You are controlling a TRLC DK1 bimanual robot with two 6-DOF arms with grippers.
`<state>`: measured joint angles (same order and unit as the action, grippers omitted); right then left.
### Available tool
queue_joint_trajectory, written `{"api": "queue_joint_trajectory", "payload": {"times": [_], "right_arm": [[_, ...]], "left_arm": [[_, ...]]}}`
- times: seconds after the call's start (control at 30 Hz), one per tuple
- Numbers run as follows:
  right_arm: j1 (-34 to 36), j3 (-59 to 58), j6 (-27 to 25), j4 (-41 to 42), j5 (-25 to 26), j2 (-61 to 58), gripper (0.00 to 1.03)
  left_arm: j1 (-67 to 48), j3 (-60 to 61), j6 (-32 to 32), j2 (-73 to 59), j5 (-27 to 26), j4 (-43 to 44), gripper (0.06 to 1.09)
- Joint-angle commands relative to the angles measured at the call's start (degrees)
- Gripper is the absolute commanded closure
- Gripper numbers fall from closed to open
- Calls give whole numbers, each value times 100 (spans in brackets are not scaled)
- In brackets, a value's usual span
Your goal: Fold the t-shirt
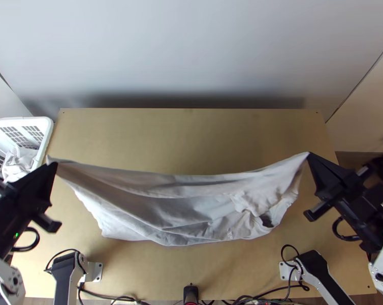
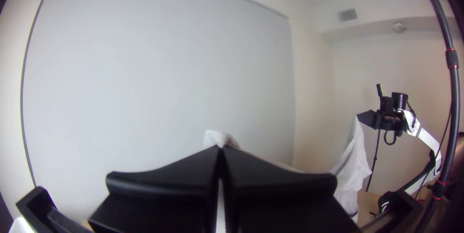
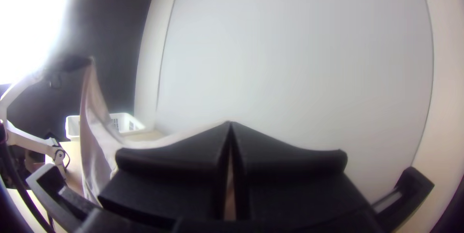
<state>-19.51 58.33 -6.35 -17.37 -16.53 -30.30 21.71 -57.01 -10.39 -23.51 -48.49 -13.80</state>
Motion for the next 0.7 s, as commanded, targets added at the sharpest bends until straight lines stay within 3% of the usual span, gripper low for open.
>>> {"api": "queue_joint_trajectory", "payload": {"times": [0.0, 0.17, 0.37, 0.67], "right_arm": [[-62, -313, 2, 242, 19, -265, 100], [-185, -445, -7, 409, 36, -643, 100], [-264, -603, -15, 691, 98, -1127, 100], [-194, -480, -112, 866, 247, -1944, 100]], "left_arm": [[-132, 296, 55, -611, -3, 159, 105], [-844, 489, 415, -1165, 472, 167, 105], [-2136, 859, 1031, -1701, 1650, 150, 105], [-2514, 806, 1215, -2448, 1931, 431, 105]]}}
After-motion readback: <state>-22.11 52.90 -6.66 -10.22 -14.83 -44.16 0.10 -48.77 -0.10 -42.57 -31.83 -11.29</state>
